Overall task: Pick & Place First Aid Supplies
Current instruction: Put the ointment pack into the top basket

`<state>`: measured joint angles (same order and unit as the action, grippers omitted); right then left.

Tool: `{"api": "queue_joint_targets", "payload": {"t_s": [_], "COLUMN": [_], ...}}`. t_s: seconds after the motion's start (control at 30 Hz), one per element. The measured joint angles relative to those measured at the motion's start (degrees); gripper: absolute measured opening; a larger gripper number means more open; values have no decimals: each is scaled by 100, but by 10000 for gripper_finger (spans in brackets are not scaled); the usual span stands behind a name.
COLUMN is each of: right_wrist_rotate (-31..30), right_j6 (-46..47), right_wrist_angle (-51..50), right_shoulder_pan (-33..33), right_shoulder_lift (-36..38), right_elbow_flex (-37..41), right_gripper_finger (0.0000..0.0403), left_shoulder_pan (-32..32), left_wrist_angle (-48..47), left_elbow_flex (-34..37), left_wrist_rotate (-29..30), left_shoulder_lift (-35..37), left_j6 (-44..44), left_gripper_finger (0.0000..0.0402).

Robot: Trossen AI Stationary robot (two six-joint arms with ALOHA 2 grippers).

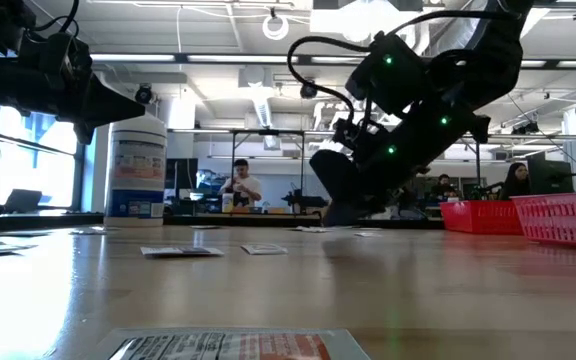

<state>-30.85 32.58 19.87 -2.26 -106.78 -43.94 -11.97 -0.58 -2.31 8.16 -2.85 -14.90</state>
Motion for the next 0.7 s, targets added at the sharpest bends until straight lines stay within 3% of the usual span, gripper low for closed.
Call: {"api": "queue_joint_targets", "payload": {"t_s": [0.27, 0.53, 0.7], "right_wrist_rotate": [-182, -632, -1386], "right_j6": [-72, 501, 668], "right_wrist_angle": [-780, -3242, -4761], "right_shoulder_pan": [101, 911, 1726], "right_shoulder_lift": [1168, 2983, 3657], "right_elbow_flex": [-7, -13, -13], "right_gripper_finger": [1, 1, 1], "left_shoulder_pan": [-2, 0, 0], "left_wrist_angle": [0, 0, 0], "left_elbow_flex": [0, -2, -1], "left_wrist_rotate": [-2, -2, -1], "left_shoulder_lift": [0, -2, -2], "left_j6": [0, 0, 1], "left_gripper_finger": [1, 1, 1]}}
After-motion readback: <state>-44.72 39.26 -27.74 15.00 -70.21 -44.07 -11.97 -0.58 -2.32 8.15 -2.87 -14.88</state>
